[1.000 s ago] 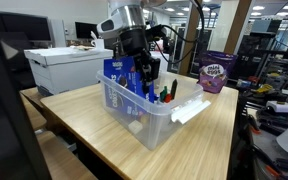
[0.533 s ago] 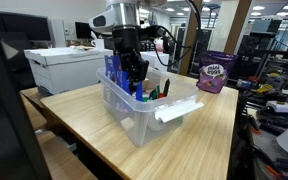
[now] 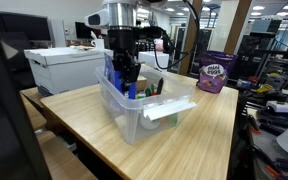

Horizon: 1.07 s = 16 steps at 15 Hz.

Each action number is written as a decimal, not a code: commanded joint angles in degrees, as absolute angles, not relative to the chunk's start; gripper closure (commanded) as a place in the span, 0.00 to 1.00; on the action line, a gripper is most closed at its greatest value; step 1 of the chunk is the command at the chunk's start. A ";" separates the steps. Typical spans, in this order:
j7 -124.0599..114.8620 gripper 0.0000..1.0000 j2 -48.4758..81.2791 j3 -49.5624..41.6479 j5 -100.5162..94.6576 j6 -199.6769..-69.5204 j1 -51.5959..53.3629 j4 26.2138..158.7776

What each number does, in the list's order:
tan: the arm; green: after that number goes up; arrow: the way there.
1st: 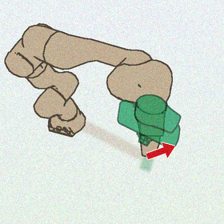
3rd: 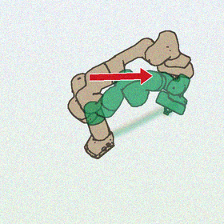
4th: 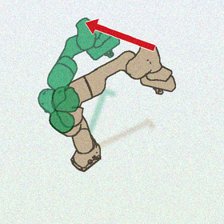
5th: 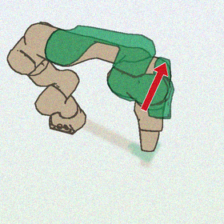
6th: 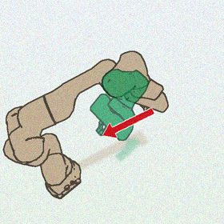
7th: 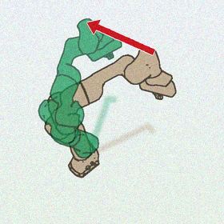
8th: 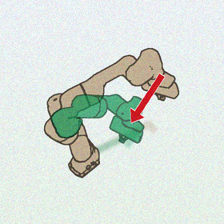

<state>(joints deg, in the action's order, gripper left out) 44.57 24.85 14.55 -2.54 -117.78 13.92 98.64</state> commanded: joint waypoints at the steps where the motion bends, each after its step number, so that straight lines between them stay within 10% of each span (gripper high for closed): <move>1: 38.95 0.96 24.55 14.19 -4.15 -123.08 14.14 100.67; 11: 36.95 0.96 24.26 15.29 -2.88 -124.09 13.01 102.83; 12: 37.27 0.69 24.13 15.35 -2.91 -122.90 12.96 102.65; 16: 38.87 0.40 21.87 16.27 -0.82 -120.02 11.76 103.09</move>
<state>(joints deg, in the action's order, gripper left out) 37.52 24.79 14.92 -2.51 -121.45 13.49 101.37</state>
